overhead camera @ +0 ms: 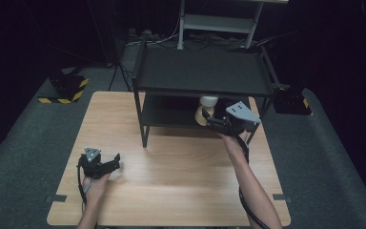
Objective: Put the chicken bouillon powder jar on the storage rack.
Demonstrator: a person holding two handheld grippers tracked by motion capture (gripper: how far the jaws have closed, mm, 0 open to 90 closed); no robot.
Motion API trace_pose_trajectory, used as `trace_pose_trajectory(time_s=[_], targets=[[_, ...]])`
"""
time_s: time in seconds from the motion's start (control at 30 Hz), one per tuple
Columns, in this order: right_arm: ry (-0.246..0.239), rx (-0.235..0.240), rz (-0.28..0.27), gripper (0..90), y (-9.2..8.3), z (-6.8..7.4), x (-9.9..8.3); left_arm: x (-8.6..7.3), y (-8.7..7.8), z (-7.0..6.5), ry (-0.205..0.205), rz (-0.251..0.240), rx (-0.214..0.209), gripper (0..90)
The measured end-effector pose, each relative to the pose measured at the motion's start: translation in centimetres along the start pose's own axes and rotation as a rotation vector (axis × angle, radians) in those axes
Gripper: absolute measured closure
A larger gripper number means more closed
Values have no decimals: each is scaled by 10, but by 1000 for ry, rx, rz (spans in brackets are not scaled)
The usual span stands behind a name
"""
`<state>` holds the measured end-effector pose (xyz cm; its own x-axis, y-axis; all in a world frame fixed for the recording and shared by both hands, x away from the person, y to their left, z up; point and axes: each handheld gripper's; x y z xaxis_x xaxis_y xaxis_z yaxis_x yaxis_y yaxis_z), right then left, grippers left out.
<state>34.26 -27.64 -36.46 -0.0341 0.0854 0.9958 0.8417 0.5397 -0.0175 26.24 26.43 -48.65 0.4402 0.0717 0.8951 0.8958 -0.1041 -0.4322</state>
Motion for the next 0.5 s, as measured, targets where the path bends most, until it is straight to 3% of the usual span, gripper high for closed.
trace_pose_trajectory(time_s=[0.13, 0.2, 0.3, 0.33, 0.37, 0.5], targets=[[-9, 16, -1, 114, -17, -1, -6, 0, 0, 0, 2, 1, 2, 29], [-16, 47, 11, 112, -39, -2, -17, 0, 0, -1, 1, 1, 4, 29], [-15, 64, 25, 112, -57, -1, -29, 0, 0, -1, 1, 3, 5, 29], [-15, 64, 25, 112, -57, -1, -29, 0, 0, -1, 1, 3, 5, 29], [-15, 58, 44, 112, -73, 1, -42, 0, 0, -1, 2, 3, 5, 29], [8, 5, 95, 112, -96, 2, -73, 1, 1, -1, 4, 4, 7, 29]])
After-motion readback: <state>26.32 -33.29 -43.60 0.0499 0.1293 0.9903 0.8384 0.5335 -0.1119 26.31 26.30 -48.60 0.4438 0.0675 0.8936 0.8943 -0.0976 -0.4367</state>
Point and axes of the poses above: each handheld gripper's, and its own axes: y roughly forward along the jaws, x roughly out of its top, z roughly to its left, and after that the axes turned 5 degrees about -z, right-handed
